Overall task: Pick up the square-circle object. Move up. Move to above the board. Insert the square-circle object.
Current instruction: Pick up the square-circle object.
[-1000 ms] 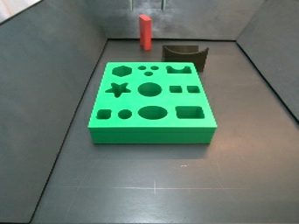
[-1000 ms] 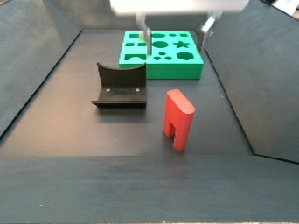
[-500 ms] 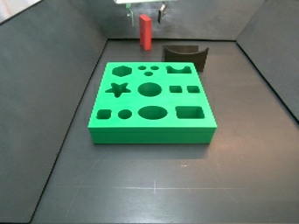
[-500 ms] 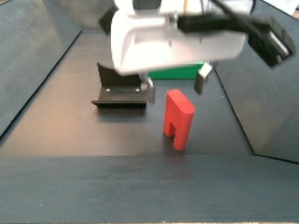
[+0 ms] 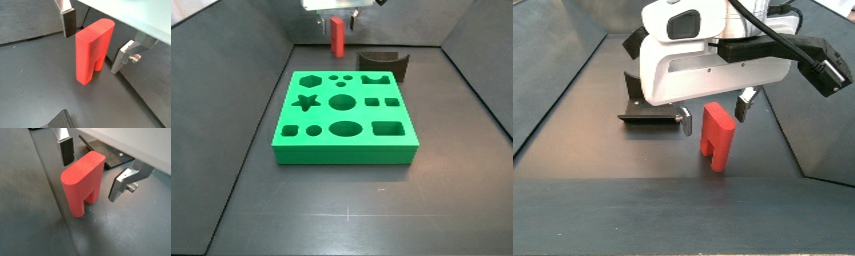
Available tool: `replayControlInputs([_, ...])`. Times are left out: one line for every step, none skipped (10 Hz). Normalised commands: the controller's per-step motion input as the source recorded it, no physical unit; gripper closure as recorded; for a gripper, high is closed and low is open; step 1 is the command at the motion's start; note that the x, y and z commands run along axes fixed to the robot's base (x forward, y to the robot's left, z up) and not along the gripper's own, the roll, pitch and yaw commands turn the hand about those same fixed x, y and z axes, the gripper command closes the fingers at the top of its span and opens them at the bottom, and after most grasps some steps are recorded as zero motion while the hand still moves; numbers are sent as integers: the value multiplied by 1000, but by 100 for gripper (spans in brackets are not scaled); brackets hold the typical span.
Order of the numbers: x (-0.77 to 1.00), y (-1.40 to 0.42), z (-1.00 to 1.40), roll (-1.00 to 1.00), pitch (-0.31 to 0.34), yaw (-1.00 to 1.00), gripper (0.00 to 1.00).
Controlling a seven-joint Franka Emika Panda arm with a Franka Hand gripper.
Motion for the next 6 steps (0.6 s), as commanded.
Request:
replayControlInputs([0,317,-126,-86,-60,74,0])
replayControlInputs([0,437,-180,0,-46,66,0])
replayControlInputs([54,151,-180,-13,0,6,0])
replayControlInputs([0,29,0,-46,-29,0,0])
replayControlInputs([0,0,0,0,0,0,0])
replayControlInputs([0,0,0,0,0,0,100])
